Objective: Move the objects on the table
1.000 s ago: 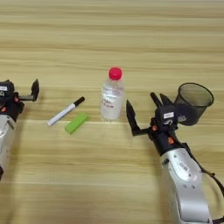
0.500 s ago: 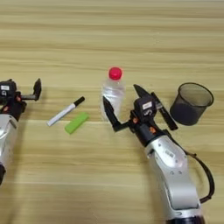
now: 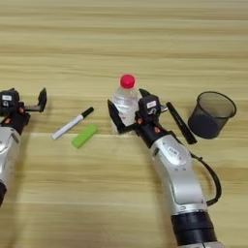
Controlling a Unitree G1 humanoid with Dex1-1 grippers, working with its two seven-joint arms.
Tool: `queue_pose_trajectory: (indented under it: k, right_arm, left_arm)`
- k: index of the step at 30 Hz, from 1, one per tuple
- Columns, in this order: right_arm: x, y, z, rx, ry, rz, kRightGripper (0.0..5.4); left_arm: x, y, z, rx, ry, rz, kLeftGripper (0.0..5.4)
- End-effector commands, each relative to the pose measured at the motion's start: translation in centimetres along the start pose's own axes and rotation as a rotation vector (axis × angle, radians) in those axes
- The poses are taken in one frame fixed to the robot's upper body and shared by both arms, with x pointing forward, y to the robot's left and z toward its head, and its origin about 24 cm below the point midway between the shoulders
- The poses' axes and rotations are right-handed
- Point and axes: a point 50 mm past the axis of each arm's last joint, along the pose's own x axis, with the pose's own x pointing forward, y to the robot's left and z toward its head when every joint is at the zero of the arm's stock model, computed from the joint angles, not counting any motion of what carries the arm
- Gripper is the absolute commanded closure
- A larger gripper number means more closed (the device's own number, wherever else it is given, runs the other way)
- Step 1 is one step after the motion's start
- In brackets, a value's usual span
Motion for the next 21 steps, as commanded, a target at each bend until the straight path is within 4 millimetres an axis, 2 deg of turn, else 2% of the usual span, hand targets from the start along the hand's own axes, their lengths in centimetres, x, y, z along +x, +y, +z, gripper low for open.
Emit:
queue_pose_trajectory:
  k: [1, 14, 21]
  right_arm:
    - [0.9, 0.1, 0.2, 0.0, -0.016, 0.003, 0.0]
    - [1.8, 0.3, 0.4, 0.009, -0.031, 0.013, 0.0]
    - [1.9, 0.3, 0.0, 0.025, -0.018, 0.012, 0.83]
  left_arm:
    - [0.1, -0.5, -0.1, 0.013, -0.003, -0.02, 0.03]
    - [0.1, -0.6, -0.2, 0.012, 0.0, -0.017, 0.03]
    - [0.1, -0.5, -0.2, 0.012, 0.0, -0.016, 0.0]
